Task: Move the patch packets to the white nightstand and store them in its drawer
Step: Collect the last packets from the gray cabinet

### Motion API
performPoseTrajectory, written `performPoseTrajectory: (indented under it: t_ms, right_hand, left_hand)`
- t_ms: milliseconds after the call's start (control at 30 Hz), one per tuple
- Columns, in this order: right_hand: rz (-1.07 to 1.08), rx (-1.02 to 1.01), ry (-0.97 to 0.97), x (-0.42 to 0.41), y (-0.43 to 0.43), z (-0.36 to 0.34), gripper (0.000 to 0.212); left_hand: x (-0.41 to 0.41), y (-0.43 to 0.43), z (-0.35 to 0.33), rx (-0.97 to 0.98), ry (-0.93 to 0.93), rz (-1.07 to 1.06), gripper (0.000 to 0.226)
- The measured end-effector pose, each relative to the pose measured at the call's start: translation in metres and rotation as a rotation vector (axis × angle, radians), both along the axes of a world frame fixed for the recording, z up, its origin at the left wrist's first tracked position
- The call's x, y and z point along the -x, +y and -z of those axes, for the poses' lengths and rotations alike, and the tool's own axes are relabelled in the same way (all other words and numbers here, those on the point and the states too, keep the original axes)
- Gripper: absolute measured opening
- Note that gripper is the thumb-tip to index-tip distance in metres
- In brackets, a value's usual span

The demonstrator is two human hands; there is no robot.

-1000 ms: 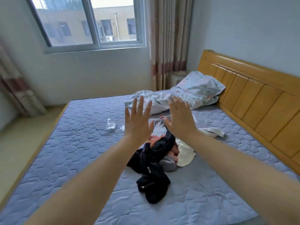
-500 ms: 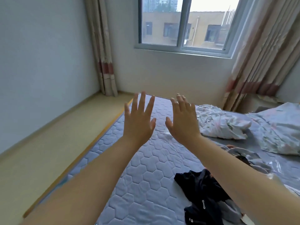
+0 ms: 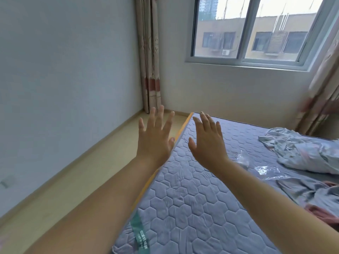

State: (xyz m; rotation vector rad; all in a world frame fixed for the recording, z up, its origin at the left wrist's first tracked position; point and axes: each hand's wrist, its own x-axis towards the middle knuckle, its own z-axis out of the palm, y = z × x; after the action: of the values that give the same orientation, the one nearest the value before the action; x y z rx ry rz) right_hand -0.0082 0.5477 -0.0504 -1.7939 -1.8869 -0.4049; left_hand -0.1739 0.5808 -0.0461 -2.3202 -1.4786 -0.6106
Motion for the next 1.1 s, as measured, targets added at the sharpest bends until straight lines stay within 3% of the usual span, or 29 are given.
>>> performPoseTrajectory:
  t_ms: [200,433,800,1100]
  right_hand:
    - [-0.04,-0.002,0.013,0.13,0.071,-0.008,0.064]
    - [-0.025,-0.013,-0.04,0.212,0.182,0.005,0.067]
    - [0.075,0.048,0.063,0.297,0.448,0.016,0.067]
    - [0.131,0.074,-0.01,0.326,0.646,0.025,0.065]
  left_hand:
    - [0.123,0.061,-0.017,0.006,0.031,-0.024,0.073]
    - [0.211,0.166,0.0,0.057,0.075,-0.054,0.071]
    - [0.292,0.452,-0.009,0.115,0.14,0.024,0.07]
    - [0.314,0.668,0.004,0.098,0.131,0.129,0.07]
